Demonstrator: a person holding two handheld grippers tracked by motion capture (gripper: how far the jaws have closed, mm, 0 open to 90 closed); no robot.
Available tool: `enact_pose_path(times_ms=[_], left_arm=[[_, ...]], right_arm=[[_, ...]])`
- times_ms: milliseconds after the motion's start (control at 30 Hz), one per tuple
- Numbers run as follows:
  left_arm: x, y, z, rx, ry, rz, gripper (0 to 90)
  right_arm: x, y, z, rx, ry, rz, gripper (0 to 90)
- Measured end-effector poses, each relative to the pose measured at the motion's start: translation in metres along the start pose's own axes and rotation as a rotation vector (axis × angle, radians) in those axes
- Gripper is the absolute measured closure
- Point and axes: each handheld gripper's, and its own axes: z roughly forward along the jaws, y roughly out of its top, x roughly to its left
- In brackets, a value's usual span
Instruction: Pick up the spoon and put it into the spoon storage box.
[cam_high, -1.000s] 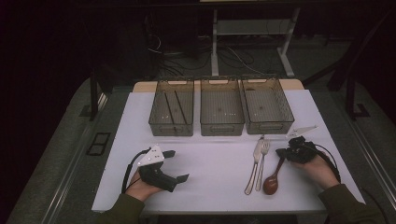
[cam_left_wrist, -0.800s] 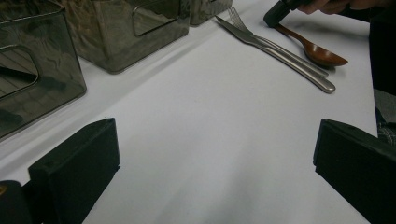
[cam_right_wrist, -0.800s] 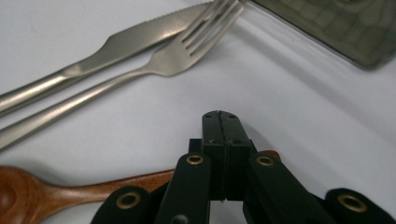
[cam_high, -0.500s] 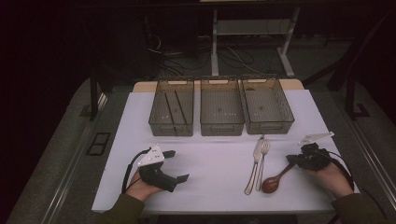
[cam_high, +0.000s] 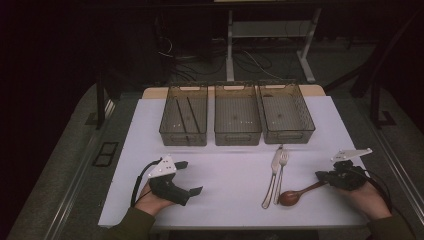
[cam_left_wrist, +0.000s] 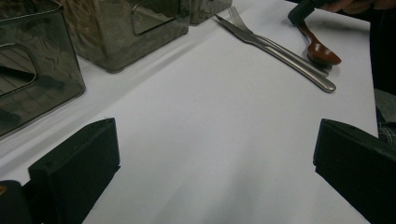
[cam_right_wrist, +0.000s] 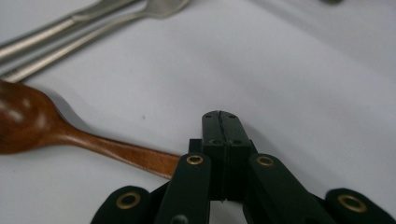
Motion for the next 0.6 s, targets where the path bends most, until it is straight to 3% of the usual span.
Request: enact_pose_path(times_ms=[300,433,600], left_arm=[[0.0,0.0,0.0,0.002,0.0,0.0,0.0],[0.0,0.0,0.0,0.002,0.0,0.001,0.0],[0.0,0.0,0.0,0.002,0.0,0.002,0.0]], right_arm=[[0.013,0.013,0.001,-0.092,0.101,-0.038,64.3],[0.022,0.018,0.003,-0.104,0.136,-0.061,56.0],[0.033,0.023,0.007,-0.101,0.184,-0.092,52.5]])
